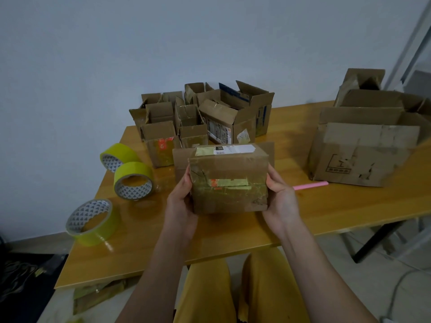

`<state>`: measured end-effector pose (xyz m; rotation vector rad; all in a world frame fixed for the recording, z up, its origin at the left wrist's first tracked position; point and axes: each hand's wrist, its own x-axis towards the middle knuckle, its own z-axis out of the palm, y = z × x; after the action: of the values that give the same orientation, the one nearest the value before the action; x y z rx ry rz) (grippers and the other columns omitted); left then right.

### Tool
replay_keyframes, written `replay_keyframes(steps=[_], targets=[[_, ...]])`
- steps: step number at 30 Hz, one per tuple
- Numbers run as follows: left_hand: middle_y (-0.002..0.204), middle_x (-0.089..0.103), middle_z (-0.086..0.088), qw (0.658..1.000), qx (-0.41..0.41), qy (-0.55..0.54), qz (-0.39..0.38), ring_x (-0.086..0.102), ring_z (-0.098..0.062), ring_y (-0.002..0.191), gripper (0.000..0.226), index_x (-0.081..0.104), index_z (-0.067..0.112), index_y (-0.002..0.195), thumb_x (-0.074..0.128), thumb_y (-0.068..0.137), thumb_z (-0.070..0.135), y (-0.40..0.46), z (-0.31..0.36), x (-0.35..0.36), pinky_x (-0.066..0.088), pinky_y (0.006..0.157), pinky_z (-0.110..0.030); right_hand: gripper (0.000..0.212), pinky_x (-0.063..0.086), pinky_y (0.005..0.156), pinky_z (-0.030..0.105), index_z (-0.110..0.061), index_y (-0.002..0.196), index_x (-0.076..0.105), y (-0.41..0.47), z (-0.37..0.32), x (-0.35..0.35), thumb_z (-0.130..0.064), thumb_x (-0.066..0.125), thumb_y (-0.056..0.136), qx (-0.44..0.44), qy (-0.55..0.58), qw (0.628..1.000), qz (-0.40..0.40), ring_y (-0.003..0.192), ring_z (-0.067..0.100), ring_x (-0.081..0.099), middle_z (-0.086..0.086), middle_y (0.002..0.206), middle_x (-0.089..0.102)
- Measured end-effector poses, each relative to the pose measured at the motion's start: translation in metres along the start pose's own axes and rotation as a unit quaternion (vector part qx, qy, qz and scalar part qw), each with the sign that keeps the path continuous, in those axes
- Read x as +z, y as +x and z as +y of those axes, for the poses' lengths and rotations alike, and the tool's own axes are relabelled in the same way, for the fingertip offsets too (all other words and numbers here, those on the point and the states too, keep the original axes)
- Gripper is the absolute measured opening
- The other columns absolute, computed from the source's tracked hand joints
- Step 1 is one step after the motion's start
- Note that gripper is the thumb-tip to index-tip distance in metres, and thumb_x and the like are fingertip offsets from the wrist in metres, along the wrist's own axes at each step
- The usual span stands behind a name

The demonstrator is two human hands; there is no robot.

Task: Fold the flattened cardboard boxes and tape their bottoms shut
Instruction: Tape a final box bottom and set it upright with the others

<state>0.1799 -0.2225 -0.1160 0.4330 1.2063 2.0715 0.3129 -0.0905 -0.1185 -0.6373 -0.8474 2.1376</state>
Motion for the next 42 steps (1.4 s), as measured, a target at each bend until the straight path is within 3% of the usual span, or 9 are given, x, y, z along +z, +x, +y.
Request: replay_keyframes(steps=[7, 13, 18, 23, 29, 32, 35, 39, 42], targets=[[0.124, 0.067, -0.003, 0.996, -0.017, -0.066, 0.058, 0.062, -0.022, 0.117, 0.040, 0.063, 0.024, 0.126, 0.058, 0.086, 0.028, 0.006, -0.007, -0.007, 0.049, 0.098, -0.049, 0.038, 0.056, 0.090, 0.046, -0.021, 0.129, 0.063, 0.004, 0.010, 0.000, -0.007, 0.042, 0.100, -0.029, -0.050, 0.998, 0.036, 0.113, 0.025, 0.065, 0.007, 0.124, 0.067], [0.105, 0.074, 0.002, 0.982, 0.061, -0.006, 0.178, 0.065, -0.016, 0.112, 0.028, 0.073, 0.018, 0.108, 0.051, 0.097, 0.032, 0.000, -0.014, 0.011, 0.055, 0.086, -0.030, 0.027, 0.059, 0.080, 0.039, -0.029, 0.109, 0.070, 0.001, 0.011, 0.010, -0.016, 0.048, 0.101, -0.057, -0.069, 0.994, 0.060, 0.110, 0.025, 0.066, 0.005, 0.116, 0.071], [0.125, 0.066, 0.005, 0.977, 0.147, 0.095, 0.123, 0.059, -0.011, 0.119, 0.039, 0.058, 0.017, 0.134, 0.056, 0.095, 0.020, -0.008, -0.020, 0.011, 0.053, 0.094, -0.029, 0.053, 0.049, 0.100, 0.042, -0.019, 0.136, 0.055, -0.005, 0.015, 0.007, -0.045, 0.049, 0.090, -0.092, -0.099, 0.991, 0.005, 0.119, 0.019, 0.060, 0.003, 0.127, 0.066], [0.119, 0.069, 0.002, 0.965, 0.165, 0.138, 0.151, 0.063, -0.009, 0.113, 0.038, 0.059, 0.012, 0.130, 0.061, 0.092, 0.010, -0.004, -0.017, 0.012, 0.055, 0.090, -0.029, 0.070, 0.038, 0.113, 0.045, -0.020, 0.139, 0.051, -0.005, 0.017, 0.012, -0.050, 0.060, 0.076, -0.117, -0.162, 0.979, 0.027, 0.131, 0.013, 0.047, -0.016, 0.128, 0.057], [0.109, 0.072, 0.006, 0.969, 0.141, 0.141, 0.146, 0.066, -0.004, 0.104, 0.035, 0.067, 0.014, 0.118, 0.069, 0.085, 0.002, -0.008, -0.004, 0.008, 0.056, 0.082, -0.020, 0.057, 0.044, 0.107, 0.048, -0.013, 0.138, 0.054, -0.007, 0.006, 0.003, -0.029, 0.062, 0.084, -0.097, -0.133, 0.986, 0.013, 0.124, 0.022, 0.057, 0.004, 0.130, 0.064], [0.113, 0.072, 0.003, 0.968, 0.157, 0.178, 0.081, 0.066, -0.008, 0.108, 0.034, 0.067, 0.006, 0.116, 0.066, 0.084, -0.006, -0.014, 0.011, 0.005, 0.056, 0.084, -0.021, 0.047, 0.048, 0.100, 0.043, -0.017, 0.141, 0.050, -0.012, -0.007, 0.002, -0.026, 0.053, 0.095, -0.101, -0.098, 0.990, -0.017, 0.121, 0.022, 0.059, 0.002, 0.126, 0.066], [0.129, 0.063, -0.005, 0.969, 0.190, 0.156, -0.012, 0.057, -0.014, 0.124, 0.027, 0.063, 0.001, 0.101, 0.050, 0.085, -0.017, -0.018, 0.028, 0.001, 0.052, 0.096, -0.031, 0.064, 0.048, 0.101, 0.043, -0.026, 0.140, 0.049, -0.015, -0.015, 0.006, -0.037, 0.069, 0.080, -0.128, -0.105, 0.986, -0.034, 0.120, 0.019, 0.059, 0.000, 0.128, 0.063], [0.114, 0.065, 0.003, 0.974, 0.165, 0.155, -0.027, 0.056, -0.016, 0.120, 0.024, 0.065, 0.022, 0.113, 0.051, 0.092, 0.022, -0.026, 0.049, 0.005, 0.046, 0.099, -0.032, 0.065, 0.053, 0.089, 0.027, -0.034, 0.139, 0.048, -0.010, -0.018, 0.007, 0.002, 0.063, 0.088, -0.157, -0.262, 0.952, -0.029, 0.122, 0.007, 0.052, -0.013, 0.133, 0.055], [0.122, 0.059, 0.008, 0.971, 0.117, 0.206, -0.014, 0.050, -0.021, 0.125, 0.045, 0.053, 0.037, 0.131, 0.042, 0.093, 0.059, -0.030, 0.045, 0.003, 0.041, 0.101, -0.035, 0.039, 0.048, 0.084, 0.019, -0.025, 0.126, 0.061, -0.007, -0.009, 0.003, -0.003, 0.057, 0.094, -0.134, -0.382, 0.914, -0.019, 0.119, 0.013, 0.056, -0.009, 0.123, 0.063]])
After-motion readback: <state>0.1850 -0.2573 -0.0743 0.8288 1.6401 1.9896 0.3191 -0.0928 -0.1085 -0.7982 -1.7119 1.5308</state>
